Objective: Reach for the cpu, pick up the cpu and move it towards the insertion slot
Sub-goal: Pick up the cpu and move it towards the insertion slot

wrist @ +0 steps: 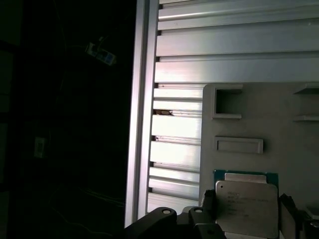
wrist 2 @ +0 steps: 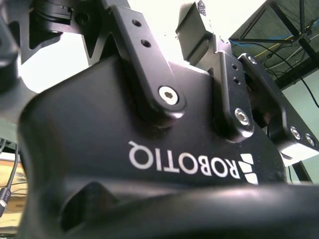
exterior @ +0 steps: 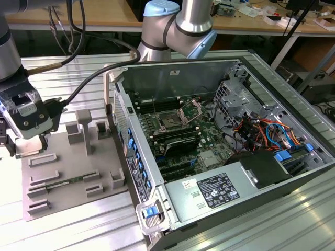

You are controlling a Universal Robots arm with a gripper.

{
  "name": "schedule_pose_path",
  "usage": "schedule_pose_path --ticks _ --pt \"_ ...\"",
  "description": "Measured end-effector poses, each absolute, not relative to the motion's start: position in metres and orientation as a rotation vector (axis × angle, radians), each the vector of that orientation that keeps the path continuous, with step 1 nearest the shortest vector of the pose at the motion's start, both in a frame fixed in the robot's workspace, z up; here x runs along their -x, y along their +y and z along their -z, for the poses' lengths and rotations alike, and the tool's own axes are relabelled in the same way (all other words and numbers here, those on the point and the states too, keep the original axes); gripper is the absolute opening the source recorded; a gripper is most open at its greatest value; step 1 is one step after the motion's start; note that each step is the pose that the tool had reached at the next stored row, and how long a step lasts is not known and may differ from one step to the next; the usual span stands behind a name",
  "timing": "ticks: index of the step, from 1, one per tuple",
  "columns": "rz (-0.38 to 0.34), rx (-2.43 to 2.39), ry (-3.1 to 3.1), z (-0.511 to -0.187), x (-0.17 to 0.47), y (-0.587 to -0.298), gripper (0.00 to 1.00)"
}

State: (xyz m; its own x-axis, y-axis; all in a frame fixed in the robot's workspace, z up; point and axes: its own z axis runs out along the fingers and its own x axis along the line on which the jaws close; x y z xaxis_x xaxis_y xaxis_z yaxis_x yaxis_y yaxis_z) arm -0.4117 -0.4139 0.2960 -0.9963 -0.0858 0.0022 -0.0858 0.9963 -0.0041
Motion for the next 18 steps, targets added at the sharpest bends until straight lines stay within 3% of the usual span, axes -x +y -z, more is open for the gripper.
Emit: schedule_pose_path --ticks 18 --pt "-0.007 -0.135 -3.137 -0.3016 0.4117 -0.4139 0.55"
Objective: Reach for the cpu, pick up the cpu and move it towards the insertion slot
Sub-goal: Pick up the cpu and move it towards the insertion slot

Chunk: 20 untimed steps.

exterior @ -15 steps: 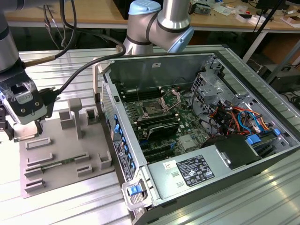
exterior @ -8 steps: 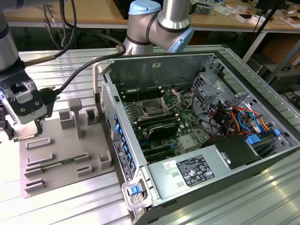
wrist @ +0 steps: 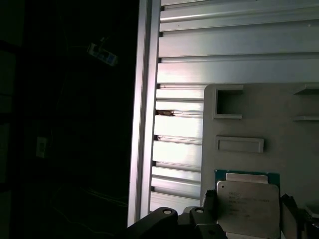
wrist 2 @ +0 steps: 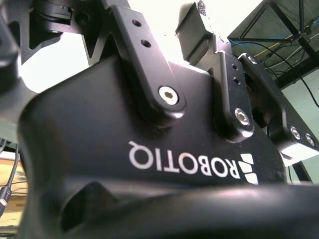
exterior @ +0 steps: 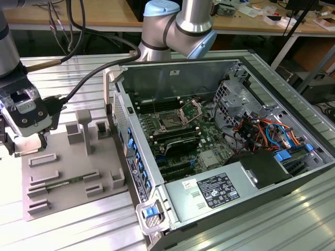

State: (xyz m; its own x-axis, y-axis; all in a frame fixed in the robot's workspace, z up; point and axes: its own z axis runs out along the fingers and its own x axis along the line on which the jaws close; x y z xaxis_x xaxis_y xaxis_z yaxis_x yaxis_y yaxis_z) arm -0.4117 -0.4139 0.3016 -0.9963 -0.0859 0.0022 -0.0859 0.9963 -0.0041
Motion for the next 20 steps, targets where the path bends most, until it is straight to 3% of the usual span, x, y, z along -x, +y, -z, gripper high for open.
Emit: schedule_pose_path --ticks 20 --pt "-0.007 -0.135 -3.137 -0.3064 0.4117 -0.4139 0.55"
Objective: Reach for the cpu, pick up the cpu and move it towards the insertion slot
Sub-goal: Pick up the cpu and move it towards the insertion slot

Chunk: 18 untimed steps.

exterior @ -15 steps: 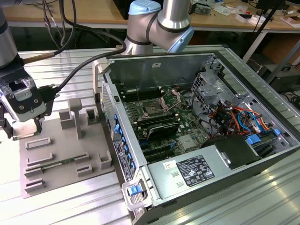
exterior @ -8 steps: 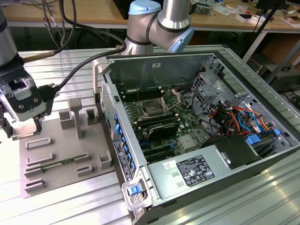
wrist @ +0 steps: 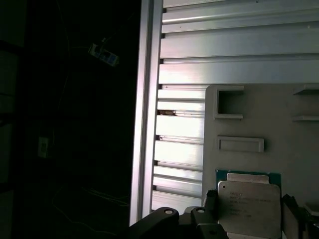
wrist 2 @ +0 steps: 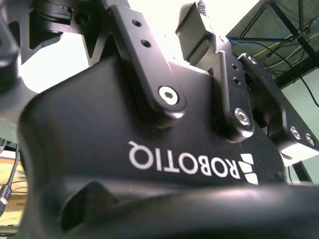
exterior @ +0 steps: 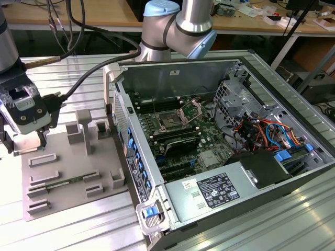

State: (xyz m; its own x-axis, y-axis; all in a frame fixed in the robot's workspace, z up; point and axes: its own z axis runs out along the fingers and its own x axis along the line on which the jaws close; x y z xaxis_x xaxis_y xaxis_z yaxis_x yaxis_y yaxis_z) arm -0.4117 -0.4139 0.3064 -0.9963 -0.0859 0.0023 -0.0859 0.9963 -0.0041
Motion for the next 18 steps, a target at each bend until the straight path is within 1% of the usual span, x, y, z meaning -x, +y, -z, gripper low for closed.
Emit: schedule_pose_path --ticks 18 --pt "-0.007 -0.135 -3.137 -0.3106 0.4117 -0.4139 0.55"
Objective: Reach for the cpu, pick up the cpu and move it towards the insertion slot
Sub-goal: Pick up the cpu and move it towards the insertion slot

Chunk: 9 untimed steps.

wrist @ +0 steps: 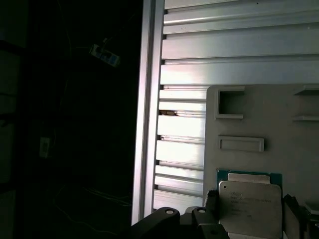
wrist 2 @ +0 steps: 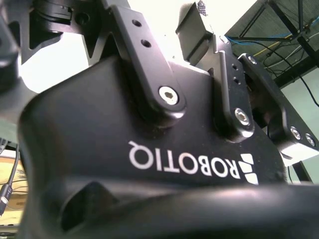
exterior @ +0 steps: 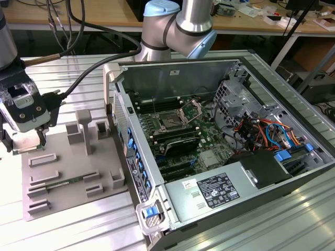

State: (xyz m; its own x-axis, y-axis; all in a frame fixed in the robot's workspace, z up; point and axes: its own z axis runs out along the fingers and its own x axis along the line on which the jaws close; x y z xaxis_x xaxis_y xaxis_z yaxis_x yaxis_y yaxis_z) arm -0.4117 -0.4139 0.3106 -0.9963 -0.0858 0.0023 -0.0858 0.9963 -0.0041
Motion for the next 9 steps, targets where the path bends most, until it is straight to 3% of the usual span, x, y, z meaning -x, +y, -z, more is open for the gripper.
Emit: schedule_pose_path --ticks 9 --pt "-0.007 -0.135 -3.137 -0.3124 0.4117 -0.4139 0.55"
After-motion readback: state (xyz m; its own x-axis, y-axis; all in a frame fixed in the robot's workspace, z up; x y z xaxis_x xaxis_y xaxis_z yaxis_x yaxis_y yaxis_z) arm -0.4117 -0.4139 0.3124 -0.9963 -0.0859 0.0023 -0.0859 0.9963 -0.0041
